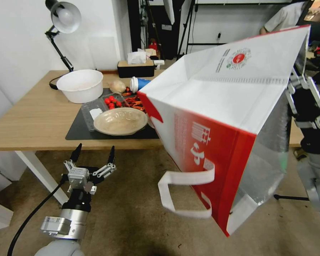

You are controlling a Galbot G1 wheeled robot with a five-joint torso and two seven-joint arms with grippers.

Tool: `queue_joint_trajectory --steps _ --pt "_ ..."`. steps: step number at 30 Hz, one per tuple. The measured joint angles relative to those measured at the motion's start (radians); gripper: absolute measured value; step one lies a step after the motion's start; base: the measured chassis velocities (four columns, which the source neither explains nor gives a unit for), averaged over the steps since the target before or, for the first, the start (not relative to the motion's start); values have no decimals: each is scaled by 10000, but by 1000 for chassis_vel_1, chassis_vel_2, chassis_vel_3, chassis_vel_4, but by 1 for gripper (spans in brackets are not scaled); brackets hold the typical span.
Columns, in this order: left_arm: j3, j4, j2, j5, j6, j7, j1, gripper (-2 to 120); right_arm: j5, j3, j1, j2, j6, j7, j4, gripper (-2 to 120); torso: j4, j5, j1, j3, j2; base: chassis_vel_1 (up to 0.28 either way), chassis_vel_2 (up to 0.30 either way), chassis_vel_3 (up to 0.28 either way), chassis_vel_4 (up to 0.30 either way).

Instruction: Pick up the food delivery bag from the floor and place it on the table.

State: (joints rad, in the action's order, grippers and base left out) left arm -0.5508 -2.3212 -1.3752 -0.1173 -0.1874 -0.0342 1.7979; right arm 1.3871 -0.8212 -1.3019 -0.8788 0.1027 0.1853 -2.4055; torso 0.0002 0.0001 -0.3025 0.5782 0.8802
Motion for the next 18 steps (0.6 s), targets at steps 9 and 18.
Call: queue_joint_trajectory --steps 9,18 --pt "105 -2 -148 217 -13 18 39 100 604 98 1330 649 -39 -1956 304 0 -1 -1 1 -2 -3 0 0 0 0" --pt "234 -12 -397 498 -82 28 113 100 867 451 2406 816 -790 -3847 688 0 -1 0 2 -3 -5 0 0 0 0"
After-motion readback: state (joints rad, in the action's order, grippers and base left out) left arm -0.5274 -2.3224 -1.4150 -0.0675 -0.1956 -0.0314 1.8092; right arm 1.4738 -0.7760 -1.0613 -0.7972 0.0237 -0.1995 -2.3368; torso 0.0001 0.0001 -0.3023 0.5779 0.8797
